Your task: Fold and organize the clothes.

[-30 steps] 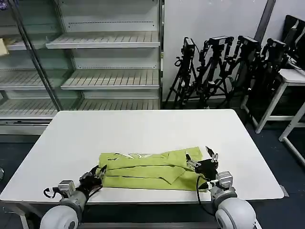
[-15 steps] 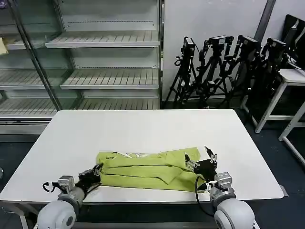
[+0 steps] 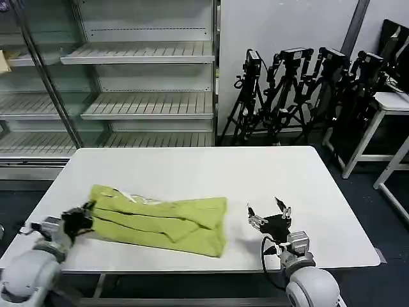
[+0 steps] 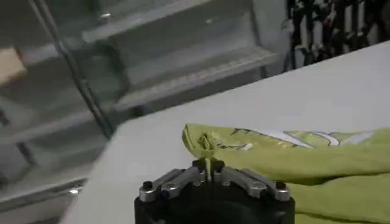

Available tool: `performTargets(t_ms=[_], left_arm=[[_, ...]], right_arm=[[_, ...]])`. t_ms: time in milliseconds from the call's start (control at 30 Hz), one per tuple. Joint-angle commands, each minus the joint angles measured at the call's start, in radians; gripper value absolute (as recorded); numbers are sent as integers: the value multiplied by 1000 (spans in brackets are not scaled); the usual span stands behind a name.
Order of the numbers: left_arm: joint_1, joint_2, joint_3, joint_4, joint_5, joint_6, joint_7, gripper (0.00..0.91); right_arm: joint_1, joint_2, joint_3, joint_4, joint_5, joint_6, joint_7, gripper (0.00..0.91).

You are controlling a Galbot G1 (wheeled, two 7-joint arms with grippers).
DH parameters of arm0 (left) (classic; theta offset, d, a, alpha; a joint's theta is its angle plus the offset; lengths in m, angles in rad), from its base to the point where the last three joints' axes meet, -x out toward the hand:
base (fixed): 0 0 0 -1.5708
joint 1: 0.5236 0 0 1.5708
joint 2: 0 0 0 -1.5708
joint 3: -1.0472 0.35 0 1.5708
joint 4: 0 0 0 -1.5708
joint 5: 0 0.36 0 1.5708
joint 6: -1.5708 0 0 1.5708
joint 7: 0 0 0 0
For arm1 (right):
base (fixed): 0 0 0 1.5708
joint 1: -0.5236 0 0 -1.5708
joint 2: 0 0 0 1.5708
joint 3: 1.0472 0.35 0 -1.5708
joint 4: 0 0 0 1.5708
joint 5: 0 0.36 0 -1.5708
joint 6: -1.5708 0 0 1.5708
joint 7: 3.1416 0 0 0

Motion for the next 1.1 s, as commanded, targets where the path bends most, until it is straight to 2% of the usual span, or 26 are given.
performTargets(t_ms=[33,100,167,333,467,667,1100], left_arm=[[7,174,-113,3,113,28,76,0],[14,173,-91,-51,119,7,68,0],[12,163,-61,-133,104,29,68,0],[1,100,103,-274,-84,31,-4,0],[-49,40,215,-310,-238,31,-62,0],[-107,-11,372,-296,-193,30,-56,0],[-163,-78,542,-257,-160,31,-101,10]], right_arm=[[10,11,-9,-5,-9,0,-1,907],[12,12,-10,-3,-15,-2,-1,907],[11,9,-7,1,-16,-3,-1,907],[-7,-1,13,11,-17,-3,-1,907],[-16,-6,21,16,-19,-2,0,907],[-22,-5,32,15,-21,1,0,907],[-25,1,38,15,-31,5,0,907]])
